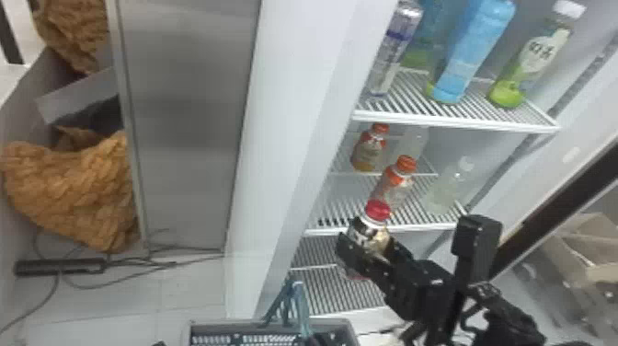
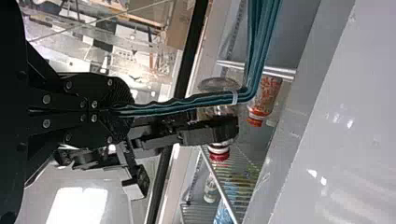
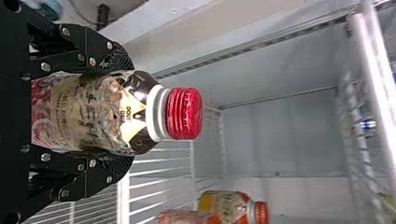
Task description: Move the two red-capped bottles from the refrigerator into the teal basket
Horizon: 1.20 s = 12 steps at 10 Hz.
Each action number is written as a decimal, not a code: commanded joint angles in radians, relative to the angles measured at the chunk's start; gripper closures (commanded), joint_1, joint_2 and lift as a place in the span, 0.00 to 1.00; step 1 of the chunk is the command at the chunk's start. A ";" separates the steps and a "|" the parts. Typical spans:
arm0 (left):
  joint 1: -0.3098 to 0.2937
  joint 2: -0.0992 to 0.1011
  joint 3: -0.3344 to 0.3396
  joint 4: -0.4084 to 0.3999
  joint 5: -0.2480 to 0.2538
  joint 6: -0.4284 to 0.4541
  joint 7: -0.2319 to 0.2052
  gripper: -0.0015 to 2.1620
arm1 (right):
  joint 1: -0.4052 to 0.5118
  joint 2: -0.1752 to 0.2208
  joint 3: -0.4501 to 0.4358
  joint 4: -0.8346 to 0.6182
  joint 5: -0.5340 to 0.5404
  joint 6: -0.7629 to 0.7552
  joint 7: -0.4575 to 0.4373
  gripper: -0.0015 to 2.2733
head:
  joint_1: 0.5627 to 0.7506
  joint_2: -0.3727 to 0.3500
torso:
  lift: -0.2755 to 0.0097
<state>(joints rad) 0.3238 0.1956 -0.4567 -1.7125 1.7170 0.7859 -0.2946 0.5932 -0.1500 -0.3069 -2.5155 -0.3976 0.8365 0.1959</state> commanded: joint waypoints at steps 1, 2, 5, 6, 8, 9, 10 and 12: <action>0.000 0.001 0.000 0.001 0.000 0.002 0.000 0.53 | 0.015 0.006 -0.020 -0.046 -0.011 0.096 -0.004 0.34 | 0.70 0.03 | 0.18; 0.000 0.001 0.000 0.001 -0.002 0.002 0.000 0.53 | 0.028 0.006 -0.028 -0.073 -0.027 0.143 -0.004 0.34 | 0.70 0.03 | 0.18; 0.000 0.001 0.000 0.001 -0.008 0.002 0.000 0.53 | 0.069 0.012 -0.056 -0.146 -0.045 0.300 -0.012 0.34 | 0.70 0.03 | 0.18; 0.000 0.001 0.000 0.001 -0.008 -0.001 0.000 0.53 | 0.072 0.015 -0.064 -0.146 -0.047 0.344 -0.015 0.34 | 0.70 0.03 | 0.18; 0.000 0.002 0.000 0.001 -0.012 0.002 0.002 0.53 | 0.072 0.018 -0.074 -0.141 -0.057 0.413 -0.016 0.34 | 0.70 0.03 | 0.18; 0.000 0.002 0.000 0.001 -0.012 0.002 0.002 0.53 | 0.069 0.018 -0.074 -0.136 -0.067 0.440 -0.016 0.34 | 0.70 0.03 | 0.18; 0.000 0.002 0.000 0.001 -0.012 -0.001 0.002 0.53 | 0.072 0.018 -0.072 -0.139 -0.079 0.442 -0.016 0.34 | 0.70 0.03 | 0.18; 0.000 0.002 0.000 0.001 -0.012 -0.001 0.002 0.53 | 0.077 0.018 -0.062 -0.141 -0.081 0.452 -0.016 0.34 | 0.70 0.03 | 0.18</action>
<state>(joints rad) 0.3239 0.1979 -0.4566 -1.7119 1.7045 0.7870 -0.2929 0.6694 -0.1319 -0.3739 -2.6560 -0.4770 1.2856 0.1795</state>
